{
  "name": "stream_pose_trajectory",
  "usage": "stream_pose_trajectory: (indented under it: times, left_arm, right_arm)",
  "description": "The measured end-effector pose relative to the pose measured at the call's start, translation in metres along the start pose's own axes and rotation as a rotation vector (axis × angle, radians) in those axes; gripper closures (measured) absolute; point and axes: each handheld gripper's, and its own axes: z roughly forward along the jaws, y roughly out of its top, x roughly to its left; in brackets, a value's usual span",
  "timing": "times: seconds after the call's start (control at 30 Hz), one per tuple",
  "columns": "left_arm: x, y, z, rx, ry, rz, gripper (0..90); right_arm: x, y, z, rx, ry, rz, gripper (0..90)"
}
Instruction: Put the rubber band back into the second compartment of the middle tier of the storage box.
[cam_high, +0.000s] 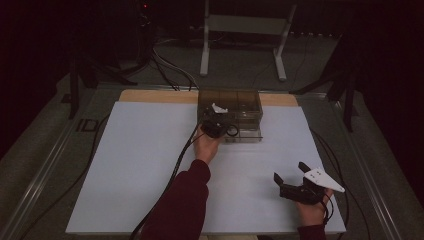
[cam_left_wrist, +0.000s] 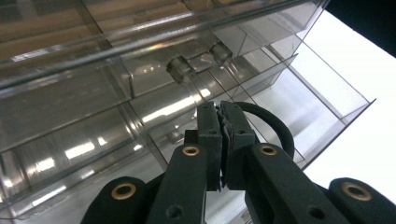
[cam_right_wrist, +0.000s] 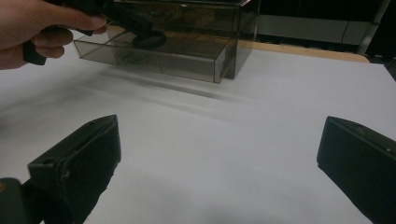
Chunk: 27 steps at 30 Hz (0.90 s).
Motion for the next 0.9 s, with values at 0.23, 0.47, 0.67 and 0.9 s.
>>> stream_pose_trajectory:
  times: [0.23,0.47,0.67,0.9]
  left_arm:
    - [0.001,-0.003,0.003,0.024,0.012,0.002,88.7]
    - [0.005,-0.005,-0.005,-0.053,-0.054,-0.029,61.6]
    - [0.004,-0.007,-0.017,-0.110,-0.057,-0.014,25.4]
    - [0.010,-0.003,-0.033,-0.121,-0.096,-0.010,6.6]
  right_arm:
    - [0.000,0.000,0.000,0.001,-0.001,-0.002,0.0]
    - [0.000,0.000,0.000,0.002,0.001,0.000,0.0]
    - [0.000,0.000,0.000,0.004,0.000,-0.001,0.0]
    - [0.001,0.000,0.000,0.006,0.000,-0.002,0.0]
